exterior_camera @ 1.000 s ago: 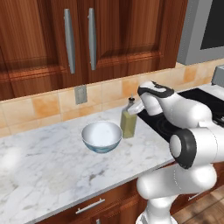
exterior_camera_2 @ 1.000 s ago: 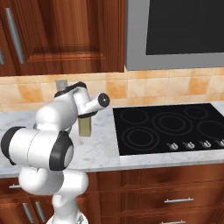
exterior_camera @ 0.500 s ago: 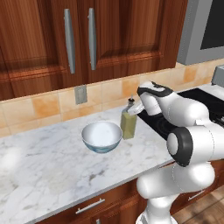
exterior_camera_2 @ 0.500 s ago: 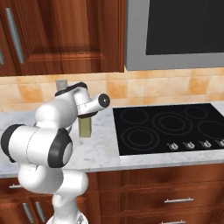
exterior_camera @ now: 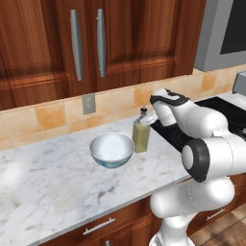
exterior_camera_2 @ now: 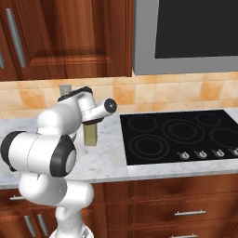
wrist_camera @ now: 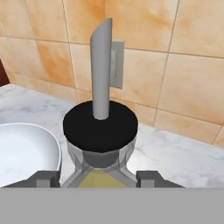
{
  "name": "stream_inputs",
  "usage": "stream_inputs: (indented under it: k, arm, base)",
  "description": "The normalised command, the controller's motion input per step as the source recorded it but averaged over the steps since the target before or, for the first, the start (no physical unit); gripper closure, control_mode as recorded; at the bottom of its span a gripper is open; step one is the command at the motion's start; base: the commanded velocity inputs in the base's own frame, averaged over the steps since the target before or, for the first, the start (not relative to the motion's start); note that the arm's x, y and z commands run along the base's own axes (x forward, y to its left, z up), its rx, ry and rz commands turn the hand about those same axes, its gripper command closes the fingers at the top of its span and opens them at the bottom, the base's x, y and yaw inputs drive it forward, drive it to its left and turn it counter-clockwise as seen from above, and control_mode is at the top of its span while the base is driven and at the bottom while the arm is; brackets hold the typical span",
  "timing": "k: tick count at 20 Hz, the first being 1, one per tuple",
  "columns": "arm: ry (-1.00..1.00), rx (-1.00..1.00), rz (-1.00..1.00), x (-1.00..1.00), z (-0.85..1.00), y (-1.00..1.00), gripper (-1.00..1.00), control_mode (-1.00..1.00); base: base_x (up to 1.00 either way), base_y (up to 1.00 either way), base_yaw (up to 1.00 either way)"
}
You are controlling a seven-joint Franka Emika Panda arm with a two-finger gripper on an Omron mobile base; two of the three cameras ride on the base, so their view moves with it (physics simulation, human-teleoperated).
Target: Retrieve the bottle and the shaker from the cabinet and place them next to the mixing bowl on the counter. Then add garlic from the fridge to the mixing bowl.
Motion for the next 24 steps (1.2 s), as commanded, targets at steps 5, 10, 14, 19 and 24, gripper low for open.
stream_inputs:
  k: [5,10,14,19,24]
  arm:
    - [0.00,0.00,0.00,0.00,0.00,0.00,-1.00,-1.00]
    - [0.00,0.00,0.00,0.00,0.00,0.00,-1.00,-1.00]
    - [0.00,0.00,0.00,0.00,0.00,0.00,-1.00,-1.00]
    - [0.00,0.00,0.00,-0.03,0.00,0.00,-1.00,-1.00]
    - [-0.03,0.01,0.02,-0.33,0.08,0.00,-1.00,-1.00]
  base:
    - [0.00,0.00,0.00]
    - [0.00,0.00,0.00]
    - [0.00,0.00,0.00]
    - [0.00,0.00,0.00]
    - [0.00,0.00,0.00]
